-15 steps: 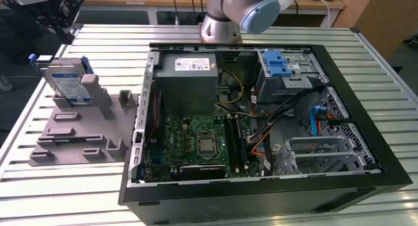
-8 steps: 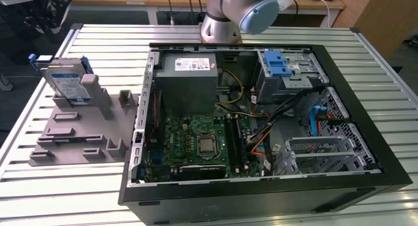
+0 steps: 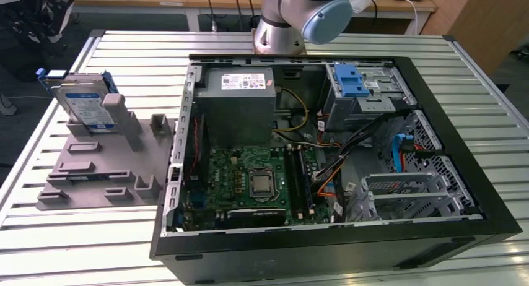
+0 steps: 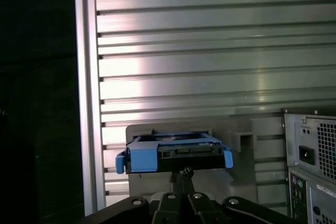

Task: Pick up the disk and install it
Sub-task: 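Reach for the disk, then pick up the disk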

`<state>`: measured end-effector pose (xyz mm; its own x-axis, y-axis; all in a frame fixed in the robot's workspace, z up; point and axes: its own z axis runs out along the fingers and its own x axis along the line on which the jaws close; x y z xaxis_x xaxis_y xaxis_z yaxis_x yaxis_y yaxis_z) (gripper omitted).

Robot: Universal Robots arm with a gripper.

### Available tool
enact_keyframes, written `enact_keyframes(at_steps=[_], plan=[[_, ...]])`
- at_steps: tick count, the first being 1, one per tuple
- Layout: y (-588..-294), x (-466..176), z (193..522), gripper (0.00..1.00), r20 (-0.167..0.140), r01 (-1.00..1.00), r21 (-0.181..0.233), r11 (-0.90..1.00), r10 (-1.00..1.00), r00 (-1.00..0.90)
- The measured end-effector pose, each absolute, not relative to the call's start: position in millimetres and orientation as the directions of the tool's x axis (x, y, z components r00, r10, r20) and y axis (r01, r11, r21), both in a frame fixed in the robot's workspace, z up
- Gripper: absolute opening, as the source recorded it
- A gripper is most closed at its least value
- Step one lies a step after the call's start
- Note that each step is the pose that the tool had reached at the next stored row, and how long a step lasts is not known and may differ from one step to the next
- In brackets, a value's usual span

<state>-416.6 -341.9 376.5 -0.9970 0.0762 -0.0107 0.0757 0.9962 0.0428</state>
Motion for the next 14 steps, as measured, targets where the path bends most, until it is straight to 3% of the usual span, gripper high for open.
enact_keyframes(at_steps=[14], plan=[[-342,-435,376,0.11,-0.011,0.076,0.043,0.996,0.076,-0.997]])
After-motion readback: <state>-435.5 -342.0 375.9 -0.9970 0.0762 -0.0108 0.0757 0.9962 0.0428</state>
